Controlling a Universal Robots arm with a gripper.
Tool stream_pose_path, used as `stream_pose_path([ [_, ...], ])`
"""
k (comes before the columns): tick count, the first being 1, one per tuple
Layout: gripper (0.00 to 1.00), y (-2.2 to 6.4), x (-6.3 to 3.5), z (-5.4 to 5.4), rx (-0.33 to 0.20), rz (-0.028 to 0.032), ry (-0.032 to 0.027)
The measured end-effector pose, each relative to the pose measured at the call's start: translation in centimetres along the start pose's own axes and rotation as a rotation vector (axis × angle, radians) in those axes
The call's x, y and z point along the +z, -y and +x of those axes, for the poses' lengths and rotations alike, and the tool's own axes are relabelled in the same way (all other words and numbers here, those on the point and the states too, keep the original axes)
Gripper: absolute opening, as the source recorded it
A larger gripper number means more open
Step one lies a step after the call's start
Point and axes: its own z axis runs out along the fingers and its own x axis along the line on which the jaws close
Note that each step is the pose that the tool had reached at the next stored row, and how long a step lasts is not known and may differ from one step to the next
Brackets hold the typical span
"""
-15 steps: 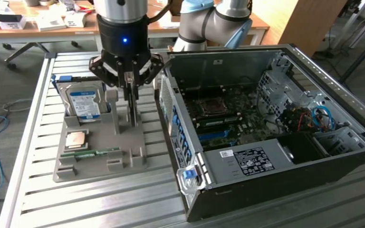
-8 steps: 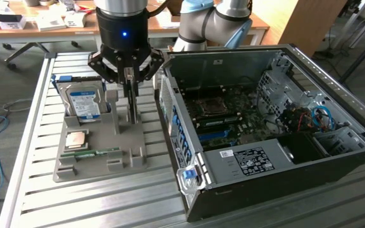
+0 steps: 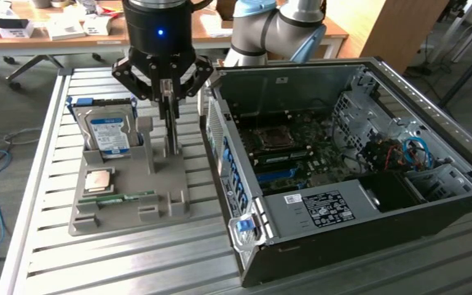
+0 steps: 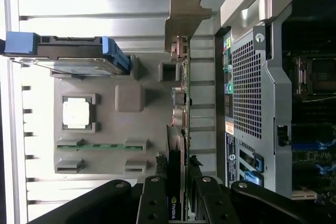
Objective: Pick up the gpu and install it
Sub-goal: 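Pick up the gpu and move the gpu toward the slot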
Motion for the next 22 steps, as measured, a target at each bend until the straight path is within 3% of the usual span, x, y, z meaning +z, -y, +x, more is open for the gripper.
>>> stream_pose_path([
  [22,0.26,-0.20,-3.56,-0.3,0.000,0.0000,0.0000],
])
